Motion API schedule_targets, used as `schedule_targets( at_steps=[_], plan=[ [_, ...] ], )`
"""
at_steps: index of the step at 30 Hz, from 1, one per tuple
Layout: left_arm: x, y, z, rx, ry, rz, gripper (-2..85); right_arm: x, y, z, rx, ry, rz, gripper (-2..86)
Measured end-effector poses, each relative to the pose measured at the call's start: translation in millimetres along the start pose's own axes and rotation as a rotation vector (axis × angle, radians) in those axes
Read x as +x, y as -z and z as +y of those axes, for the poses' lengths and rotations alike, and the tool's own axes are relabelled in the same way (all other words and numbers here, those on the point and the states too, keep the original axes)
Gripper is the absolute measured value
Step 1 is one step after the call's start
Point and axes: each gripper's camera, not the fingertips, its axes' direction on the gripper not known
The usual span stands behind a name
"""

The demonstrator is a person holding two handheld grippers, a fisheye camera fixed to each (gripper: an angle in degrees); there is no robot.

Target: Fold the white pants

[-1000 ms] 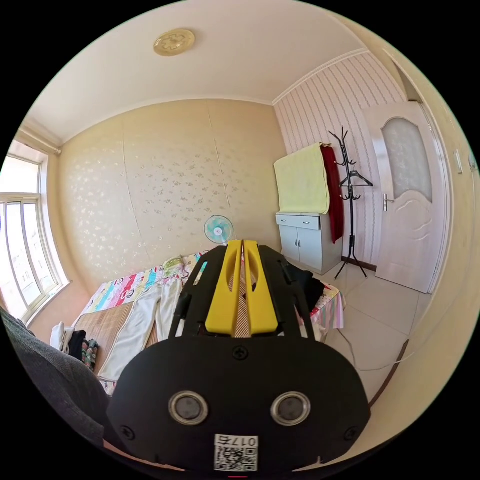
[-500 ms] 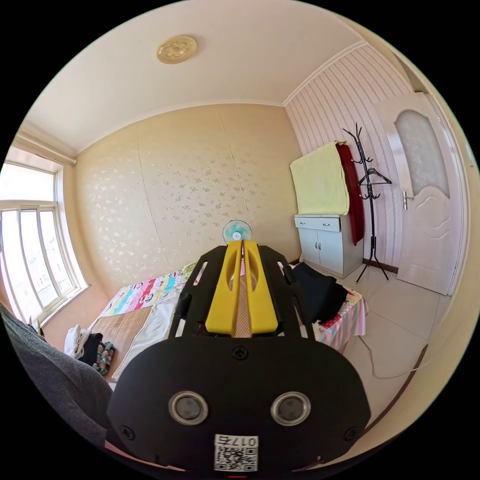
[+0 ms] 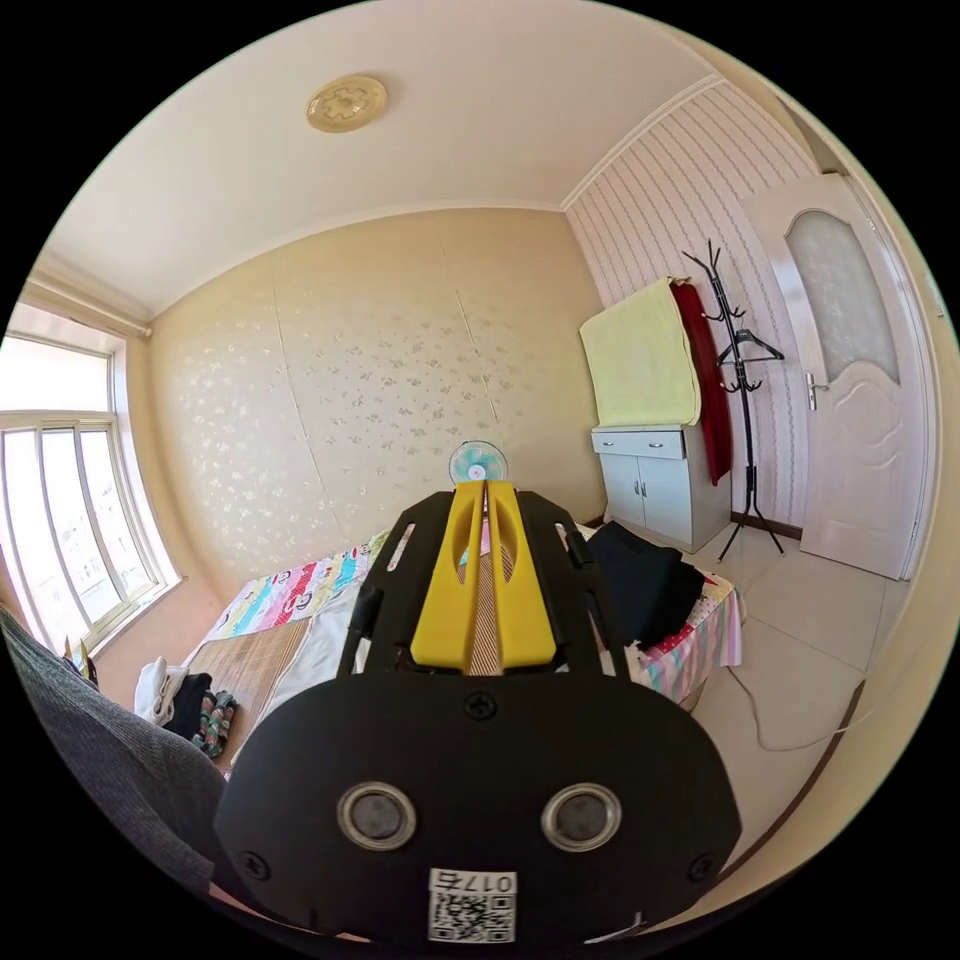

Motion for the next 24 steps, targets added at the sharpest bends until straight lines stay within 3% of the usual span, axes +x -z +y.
schedule_targets(
  at_steps=[24],
  plan=[
    [-37,13,-30,0.002,0.099,-0.009,10.0,-17,-67,-11,-0.141,-0.01,-0.126,0.5]
  ],
)
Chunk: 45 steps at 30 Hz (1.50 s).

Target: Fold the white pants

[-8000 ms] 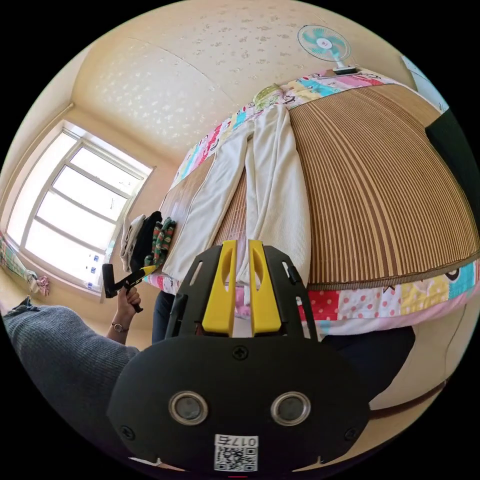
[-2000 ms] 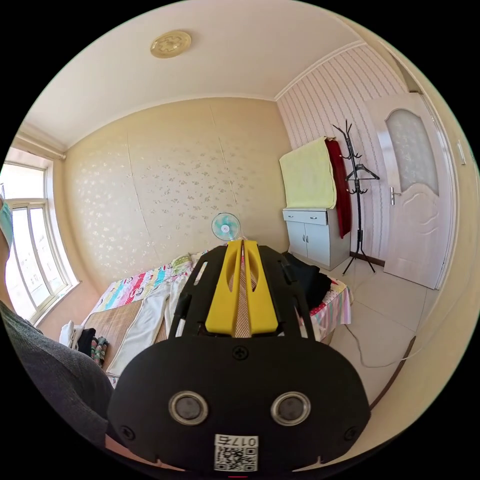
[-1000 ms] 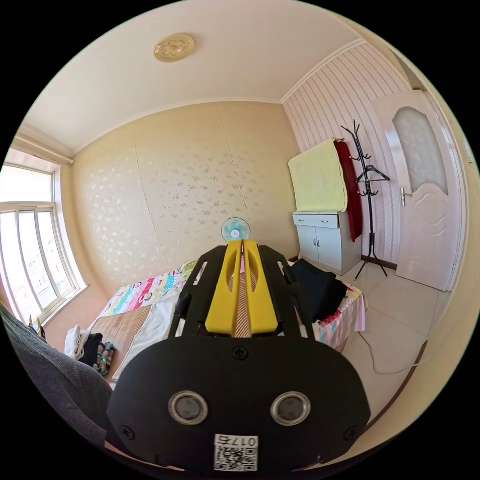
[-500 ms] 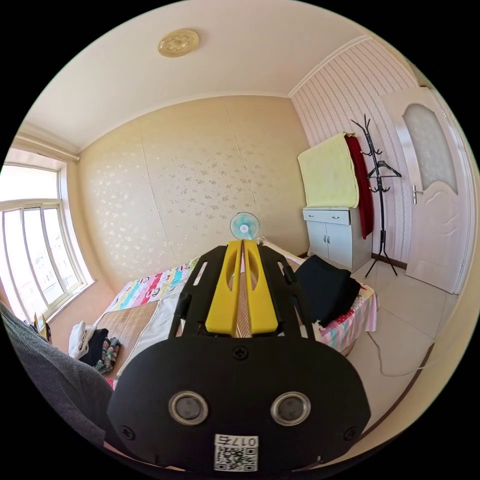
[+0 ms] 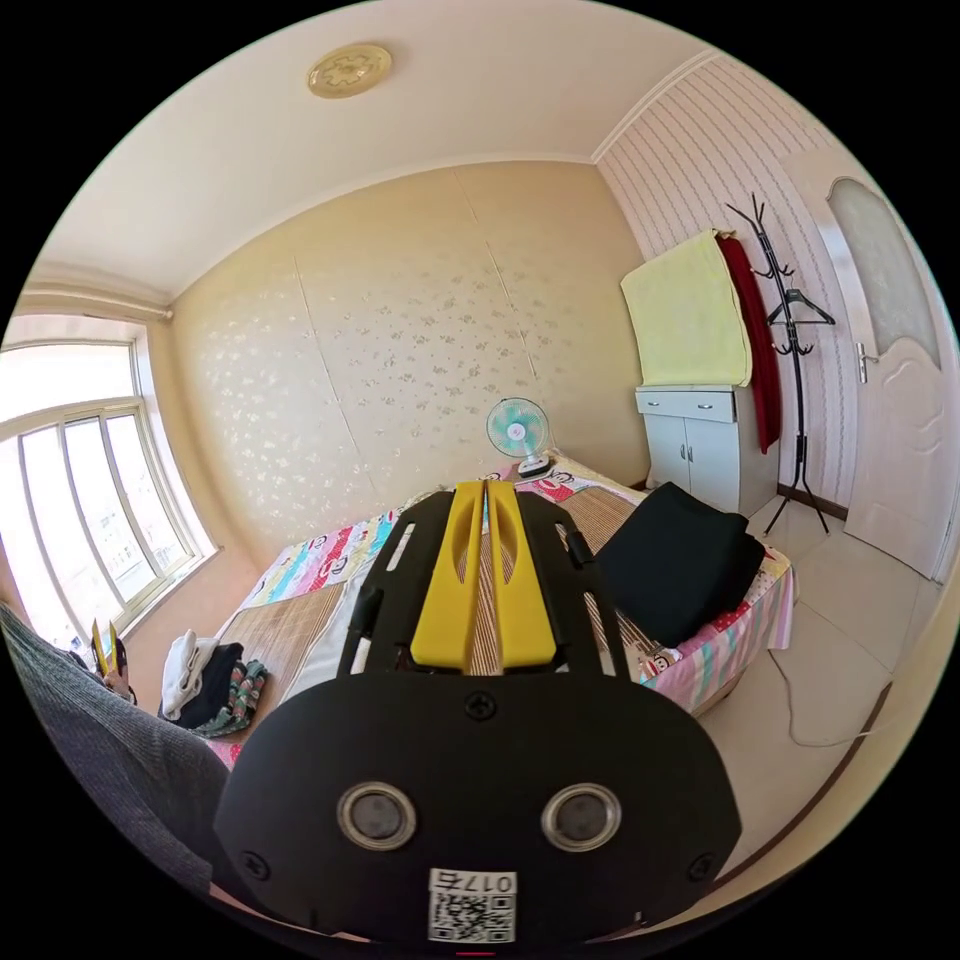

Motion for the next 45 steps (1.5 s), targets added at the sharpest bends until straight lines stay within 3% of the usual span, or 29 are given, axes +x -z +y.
schedule_targets(
  at_steps=[10,14,17,20,24,30,34,38,39,42,45],
  plan=[
    [-48,-16,2,-0.035,0.137,-0.089,10.4,5,-59,17,-0.117,-0.078,-0.154,0.4],
    [-70,-14,5,-0.043,0.123,-0.179,11.1,10,-74,32,-0.081,-0.128,-0.185,0.4],
    [-91,-5,4,-0.091,0.061,-0.409,11.1,10,-104,39,-0.132,-0.157,-0.221,0.4],
    [-124,1,6,-0.148,-0.01,-0.699,9.9,-4,-154,49,-0.306,-0.117,-0.289,0.5],
    [-191,-46,24,-0.512,-0.168,-1.212,8.3,-29,-226,66,-0.646,-0.03,-0.327,0.5],
    [-302,-113,54,-0.845,-0.262,-1.481,10.8,-47,-257,71,-0.77,0.022,-0.413,1.3],
    [-365,-128,65,-0.944,-0.29,-1.687,14.5,-48,-271,68,-0.84,0.054,-0.381,3.3],
    [-431,-110,90,-1.023,-0.202,-1.932,12.9,-49,-281,72,-0.884,0.075,-0.357,6.0],
    [-432,-112,104,-1.019,-0.327,-1.971,11.8,-51,-286,77,-0.906,0.087,-0.337,7.0],
    [-439,-118,132,-1.065,-0.47,-2.017,6.4,-57,-308,93,-0.974,0.124,-0.311,9.7],
    [-439,-117,129,-1.046,-0.245,-1.901,4.2,-60,-335,107,-1.018,0.143,-0.277,13.1]
  ],
)
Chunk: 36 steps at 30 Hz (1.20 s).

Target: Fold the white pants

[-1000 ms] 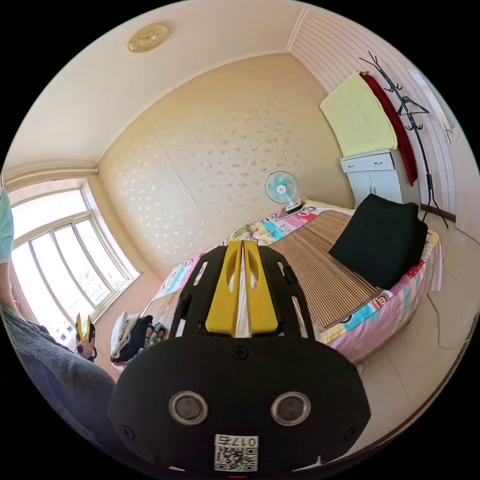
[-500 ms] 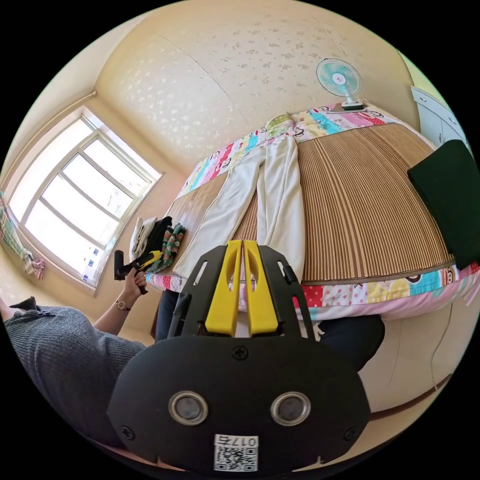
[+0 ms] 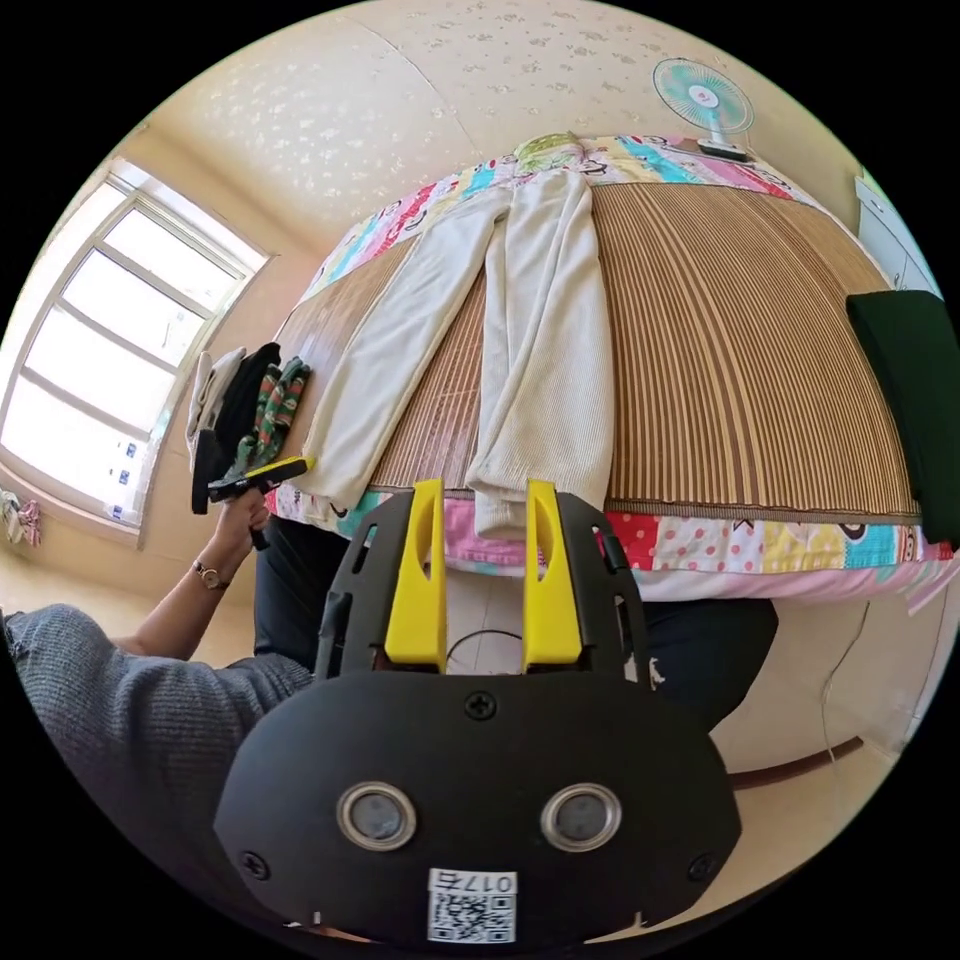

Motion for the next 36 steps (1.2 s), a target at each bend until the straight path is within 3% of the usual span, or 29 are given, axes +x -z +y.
schedule_targets(
  at_steps=[3,6,8,9,13,15,17,19,22,27,30,33,36],
  plan=[
    [-14,4,9,0.017,0.041,0.314,4.0,14,-30,-15,0.005,0.005,0.078,15.7],
    [-22,7,23,0.053,0.05,0.438,4.0,41,-55,-19,-0.015,-0.007,0.065,13.1],
    [-25,10,29,0.061,0.038,0.466,4.0,49,-32,-22,0.003,0.01,-0.092,8.1],
    [-26,14,33,0.069,0.029,0.491,4.0,58,-7,-20,0.07,0.018,-0.264,5.7],
    [-37,20,47,0.105,-0.024,0.655,4.0,126,73,14,0.464,-0.077,-0.887,3.9],
    [-44,18,63,0.096,-0.047,0.686,4.0,159,89,40,0.609,-0.133,-0.979,3.6],
    [-49,10,75,0.028,-0.027,0.56,4.4,187,97,64,0.633,-0.248,-0.867,3.5],
    [-56,0,86,-0.064,0.031,0.362,5.1,209,101,83,0.463,-0.451,-0.487,3.4],
    [-72,10,107,-0.037,0.098,0.252,6.9,199,106,81,0.312,-0.463,-0.206,3.3],
    [-80,52,94,0.115,0.061,0.512,10.3,102,128,33,0.383,-0.096,-0.311,3.1],
    [-61,61,64,0.161,-0.009,0.71,14.3,22,108,-10,0.285,0.173,-0.44,3.0],
    [-34,46,25,0.061,-0.051,0.806,21.1,-45,64,-37,0.138,0.336,-0.541,3.2],
    [-14,30,-2,0.006,-0.108,0.782,19.0,-95,28,-42,0.028,0.41,-0.546,3.6]
  ],
)
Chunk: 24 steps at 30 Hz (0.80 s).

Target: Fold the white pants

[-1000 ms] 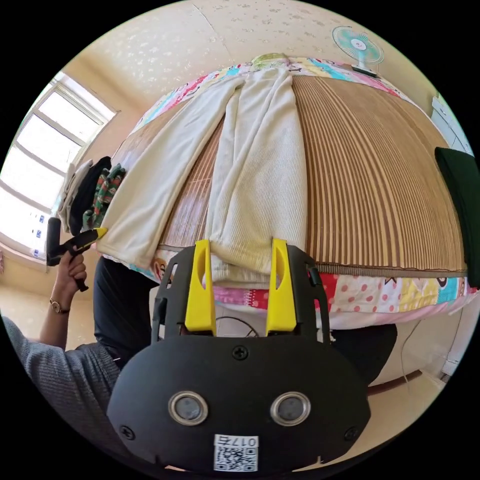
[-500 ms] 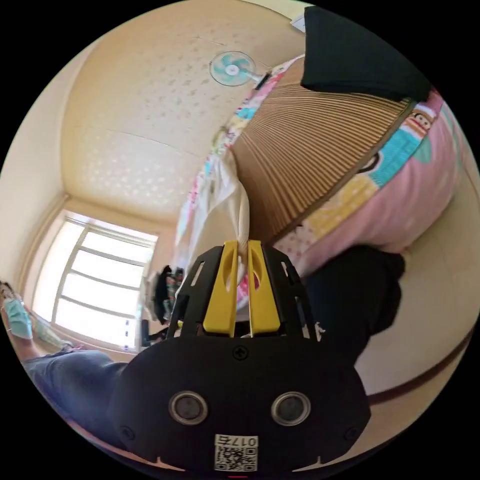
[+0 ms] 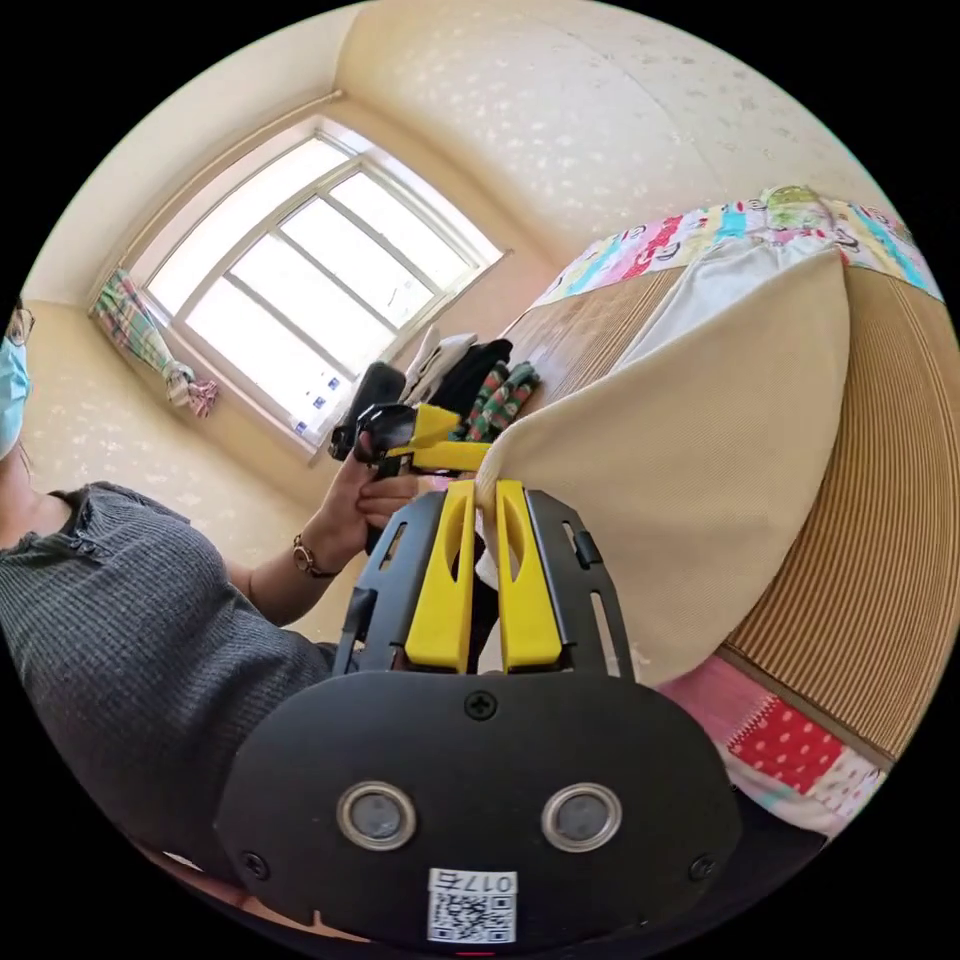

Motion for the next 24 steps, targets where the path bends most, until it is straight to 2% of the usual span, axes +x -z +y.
schedule_targets(
  at_steps=[5,7,9,11,13,16,21,24],
  plan=[
    [-16,-26,0,-0.112,0.022,-0.193,4.4,-16,-36,1,-0.187,0.072,0.073,5.6],
    [-24,-27,9,-0.116,0.004,-0.182,4.1,-2,-25,-1,-0.266,0.094,-0.048,7.4],
    [-35,-20,19,-0.099,0.002,-0.13,4.0,20,-4,-10,-0.262,0.082,-0.127,9.0],
    [-39,-13,24,-0.084,-0.019,-0.104,4.0,54,22,-34,-0.208,0.004,-0.08,11.3],
    [-42,-8,26,-0.081,-0.038,-0.084,3.9,110,48,-86,-0.141,-0.101,0.07,14.9],
    [-46,-5,29,-0.09,-0.081,-0.043,3.9,192,64,-162,-0.012,-0.253,0.176,16.7],
    [-61,2,39,-0.086,-0.1,0.012,4.0,321,47,-260,0.198,-0.519,0.115,17.9],
    [-73,9,46,-0.067,-0.087,0.036,4.0,352,32,-307,0.282,-0.566,0.224,17.8]
  ],
)
